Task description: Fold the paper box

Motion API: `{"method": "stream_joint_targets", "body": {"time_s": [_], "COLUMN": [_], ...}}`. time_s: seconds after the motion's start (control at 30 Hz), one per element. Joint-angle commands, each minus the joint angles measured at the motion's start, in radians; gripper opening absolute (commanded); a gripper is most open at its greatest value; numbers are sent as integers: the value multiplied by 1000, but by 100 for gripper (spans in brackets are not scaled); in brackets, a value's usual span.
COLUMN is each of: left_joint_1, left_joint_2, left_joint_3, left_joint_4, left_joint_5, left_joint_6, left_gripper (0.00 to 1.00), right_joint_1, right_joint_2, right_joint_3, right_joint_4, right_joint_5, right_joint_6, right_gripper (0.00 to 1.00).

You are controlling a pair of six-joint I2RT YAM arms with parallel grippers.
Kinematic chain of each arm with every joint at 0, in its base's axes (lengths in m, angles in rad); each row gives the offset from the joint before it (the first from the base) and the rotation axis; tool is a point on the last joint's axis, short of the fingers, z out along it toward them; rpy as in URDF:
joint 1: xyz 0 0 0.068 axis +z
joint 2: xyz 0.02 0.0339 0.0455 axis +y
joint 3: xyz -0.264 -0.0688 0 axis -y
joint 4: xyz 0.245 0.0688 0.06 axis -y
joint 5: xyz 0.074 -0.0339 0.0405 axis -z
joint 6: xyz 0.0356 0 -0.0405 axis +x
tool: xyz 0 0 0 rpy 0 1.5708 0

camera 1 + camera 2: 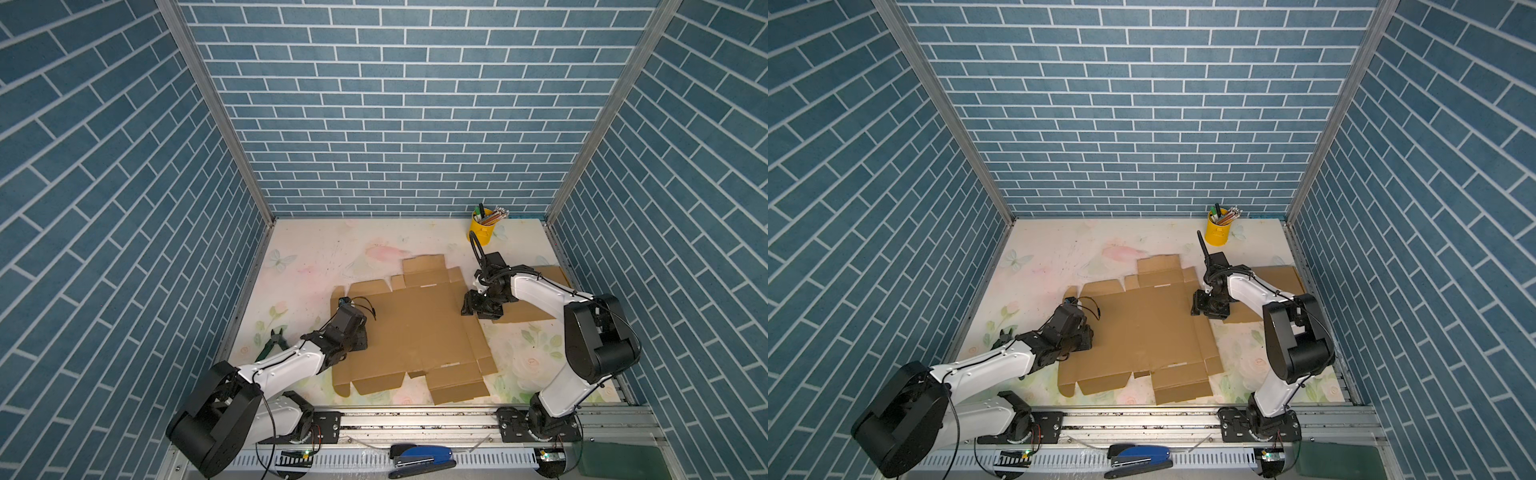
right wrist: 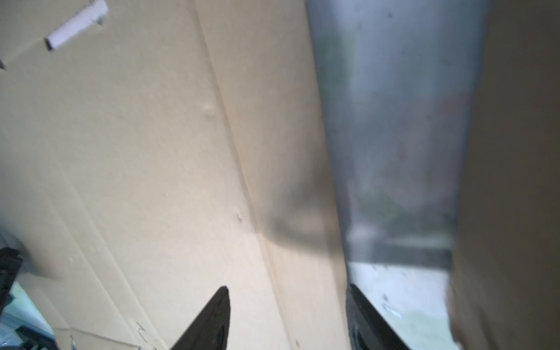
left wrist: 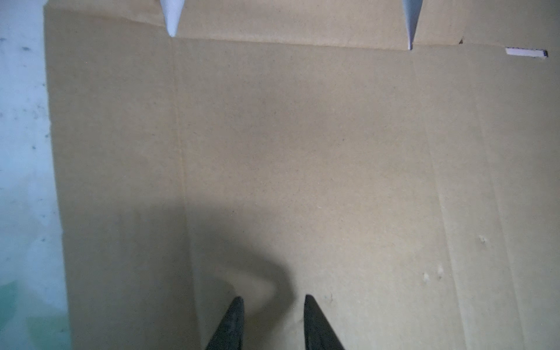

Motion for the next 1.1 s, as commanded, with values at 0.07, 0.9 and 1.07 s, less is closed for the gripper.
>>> {"method": "stream_joint_targets", "body": {"time_s": [0.07,0.9,1.07], "left_joint_1": [1,0,0], "left_joint_2": [28,37,41], "left_joint_3": [-23,-23,-20], "left_joint_4": [-45,-32,-27], "left_joint_5": [20,25,30], "left_joint_6": [6,2,-1], "left_gripper": [35,34,34], "right_joint_1": [-2,37,90], "right_joint_2": [0,-121,-48], "right_joint_3": [-3,-110,-40], "right_joint_4": [-80,133,17], "right_joint_5": [87,-308,-57], "right_joint_6": [-8,92,51], "right_gripper": [66,62,52]}}
